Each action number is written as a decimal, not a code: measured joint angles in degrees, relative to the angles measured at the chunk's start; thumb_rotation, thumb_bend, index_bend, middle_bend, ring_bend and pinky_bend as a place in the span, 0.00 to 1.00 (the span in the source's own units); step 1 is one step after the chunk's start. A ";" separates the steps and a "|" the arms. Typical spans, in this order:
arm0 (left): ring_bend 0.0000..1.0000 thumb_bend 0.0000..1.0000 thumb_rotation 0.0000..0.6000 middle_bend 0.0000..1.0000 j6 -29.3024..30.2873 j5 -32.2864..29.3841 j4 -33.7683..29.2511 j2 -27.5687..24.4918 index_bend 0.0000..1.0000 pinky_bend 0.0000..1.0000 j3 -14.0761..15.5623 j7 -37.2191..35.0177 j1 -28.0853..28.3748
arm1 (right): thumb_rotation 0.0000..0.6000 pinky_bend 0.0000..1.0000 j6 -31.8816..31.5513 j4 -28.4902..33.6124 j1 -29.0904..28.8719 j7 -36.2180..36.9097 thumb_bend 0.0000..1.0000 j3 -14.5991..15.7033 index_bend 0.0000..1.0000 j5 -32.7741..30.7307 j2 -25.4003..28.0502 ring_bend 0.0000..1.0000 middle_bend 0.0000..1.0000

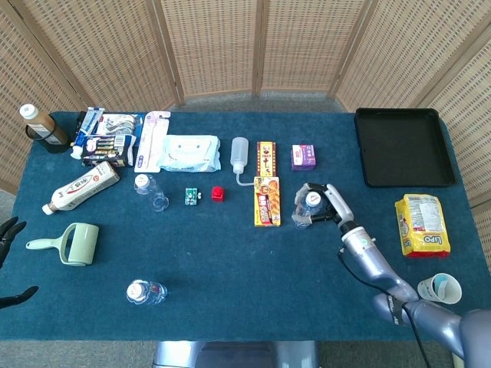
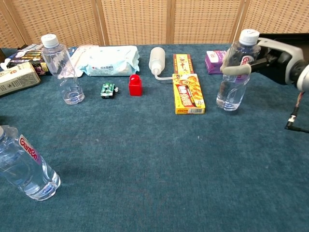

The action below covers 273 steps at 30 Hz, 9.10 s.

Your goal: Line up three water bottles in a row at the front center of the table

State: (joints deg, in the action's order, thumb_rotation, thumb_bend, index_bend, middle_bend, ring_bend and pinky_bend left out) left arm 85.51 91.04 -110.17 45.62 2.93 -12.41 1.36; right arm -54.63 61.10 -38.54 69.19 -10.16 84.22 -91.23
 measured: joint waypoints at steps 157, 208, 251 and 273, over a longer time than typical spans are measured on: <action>0.00 0.07 1.00 0.00 -6.80 18.16 35.79 34.55 0.00 0.01 7.78 -29.10 11.24 | 1.00 0.00 -37.04 32.98 30.81 -46.80 0.00 13.11 0.23 9.89 33.38 0.05 0.14; 0.36 0.30 1.00 0.48 -24.47 1.16 21.86 47.81 0.43 0.39 -6.54 -13.19 30.31 | 1.00 0.00 -33.67 32.27 31.54 -45.15 0.00 10.73 0.23 10.58 33.59 0.05 0.14; 0.00 0.25 1.00 0.00 -33.17 -7.82 27.03 56.25 0.00 0.22 -7.78 -5.28 37.94 | 1.00 0.00 -32.11 32.05 31.19 -44.90 0.00 10.15 0.24 10.70 33.71 0.05 0.14; 0.00 0.20 1.00 0.00 -22.87 -0.15 24.77 46.53 0.00 0.15 -1.91 -13.65 33.23 | 1.00 0.00 -31.41 32.96 30.96 -46.74 0.00 10.39 0.24 11.29 33.74 0.05 0.14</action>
State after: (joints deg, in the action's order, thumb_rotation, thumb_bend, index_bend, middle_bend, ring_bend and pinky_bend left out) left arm 62.64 90.89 -85.40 92.14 1.02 -26.06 34.59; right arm -86.04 94.06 -7.57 22.45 0.23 95.51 -57.49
